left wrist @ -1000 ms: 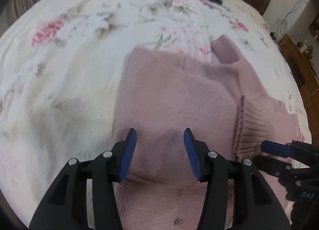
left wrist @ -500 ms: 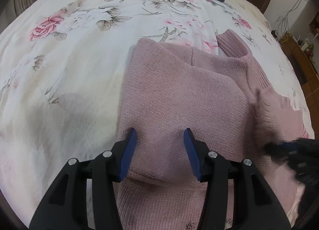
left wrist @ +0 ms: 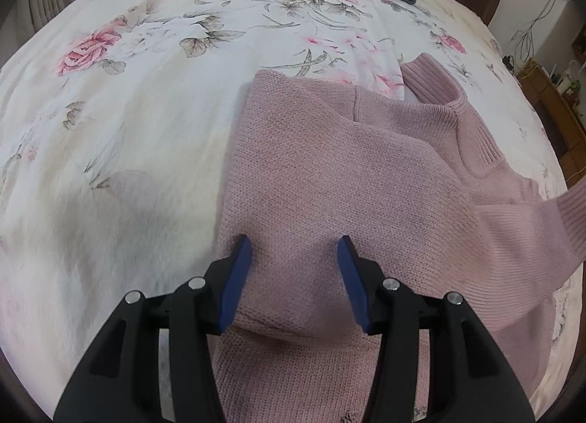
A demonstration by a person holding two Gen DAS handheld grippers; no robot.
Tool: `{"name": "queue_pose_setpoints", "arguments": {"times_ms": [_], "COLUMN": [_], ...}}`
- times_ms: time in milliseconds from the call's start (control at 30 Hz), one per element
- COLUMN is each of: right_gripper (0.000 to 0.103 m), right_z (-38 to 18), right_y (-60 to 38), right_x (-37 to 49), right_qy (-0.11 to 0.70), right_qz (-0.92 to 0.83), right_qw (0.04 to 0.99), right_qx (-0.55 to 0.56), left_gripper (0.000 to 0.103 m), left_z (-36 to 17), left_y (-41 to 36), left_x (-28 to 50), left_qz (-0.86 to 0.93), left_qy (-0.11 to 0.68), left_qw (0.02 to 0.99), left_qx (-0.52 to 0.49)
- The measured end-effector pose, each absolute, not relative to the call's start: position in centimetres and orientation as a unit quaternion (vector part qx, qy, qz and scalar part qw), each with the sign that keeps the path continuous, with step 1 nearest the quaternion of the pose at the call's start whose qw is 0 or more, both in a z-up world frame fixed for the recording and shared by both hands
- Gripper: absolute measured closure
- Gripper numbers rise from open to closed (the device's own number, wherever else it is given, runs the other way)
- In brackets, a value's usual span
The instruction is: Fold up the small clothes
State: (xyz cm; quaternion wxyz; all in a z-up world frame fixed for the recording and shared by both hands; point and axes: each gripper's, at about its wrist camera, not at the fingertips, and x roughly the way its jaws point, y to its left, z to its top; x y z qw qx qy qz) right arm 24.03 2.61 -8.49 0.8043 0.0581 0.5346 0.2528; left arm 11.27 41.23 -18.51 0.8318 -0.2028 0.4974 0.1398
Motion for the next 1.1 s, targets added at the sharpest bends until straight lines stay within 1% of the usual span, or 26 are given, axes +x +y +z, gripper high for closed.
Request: {"name": "queue_pose_setpoints", "arguments": {"times_ms": [133, 233, 333, 400, 433, 467, 533, 633, 700, 733, 767, 800, 833, 900, 1100], "right_gripper": [0.093, 0.092, 0.078, 0.054, 0.048, 0.043, 0.043, 0.05, 0.063, 0.065, 0.073, 0.089, 0.095, 0.096, 0.096], "right_z": [-12.1, -14.4, -15.2, -15.1, -15.0, -15.0, -15.4, -16.6, -17.0, -17.2, -17.2, -17.1, -16.9, -15.6, -9.4], "right_y": [0.7, 0.7, 0.6, 0.5, 0.3, 0.1, -0.2, -0.5, -0.3, -0.1, -0.1, 0.0, 0.2, -0.2, -3.0], "right_x": [24.8, 24.9, 24.9, 25.3, 25.8, 26.2, 27.3, 29.2, 30.2, 30.7, 31.1, 31.3, 31.3, 31.0, 27.0], "right_qy": [0.571, 0.593, 0.602, 0.597, 0.596, 0.595, 0.6, 0.611, 0.615, 0.619, 0.622, 0.622, 0.62, 0.605, 0.494], "right_qz": [0.235, 0.235, 0.241, 0.241, 0.245, 0.25, 0.254, 0.256, 0.251, 0.249, 0.249, 0.25, 0.252, 0.264, 0.333], "right_qw": [0.784, 0.768, 0.76, 0.763, 0.762, 0.76, 0.754, 0.741, 0.74, 0.737, 0.734, 0.735, 0.735, 0.742, 0.789], "right_qx": [0.07, 0.056, 0.05, 0.055, 0.061, 0.069, 0.088, 0.109, 0.109, 0.108, 0.108, 0.107, 0.106, 0.114, 0.152], "left_gripper": [0.054, 0.053, 0.053, 0.053, 0.053, 0.053, 0.053, 0.053, 0.053, 0.053, 0.053, 0.053, 0.053, 0.053, 0.053], "left_z": [-18.5, -18.5, -18.3, -18.0, -17.8, -17.5, -16.9, -16.0, -16.0, -16.1, -16.2, -16.5, -16.6, -17.1, -17.5], "left_y": [41.1, 41.1, 41.1, 41.0, 40.9, 40.9, 40.8, 40.5, 40.4, 40.5, 40.5, 40.6, 40.6, 40.7, 40.8], "left_x": [11.3, 11.4, 11.5, 11.5, 11.5, 11.5, 11.5, 11.9, 12.5, 12.8, 13.0, 13.4, 13.5, 13.7, 13.2], "left_qz": [0.14, 0.139, 0.138, 0.139, 0.14, 0.139, 0.139, 0.139, 0.139, 0.14, 0.141, 0.144, 0.146, 0.147, 0.146], "left_qy": [0.5, 0.503, 0.508, 0.512, 0.512, 0.511, 0.502, 0.489, 0.49, 0.491, 0.492, 0.494, 0.496, 0.501, 0.494], "left_qw": [0.832, 0.83, 0.828, 0.827, 0.827, 0.828, 0.834, 0.845, 0.844, 0.843, 0.842, 0.84, 0.839, 0.837, 0.84], "left_qx": [-0.196, -0.195, -0.191, -0.186, -0.185, -0.185, -0.181, -0.169, -0.169, -0.17, -0.171, -0.17, -0.168, -0.167, -0.171]}}
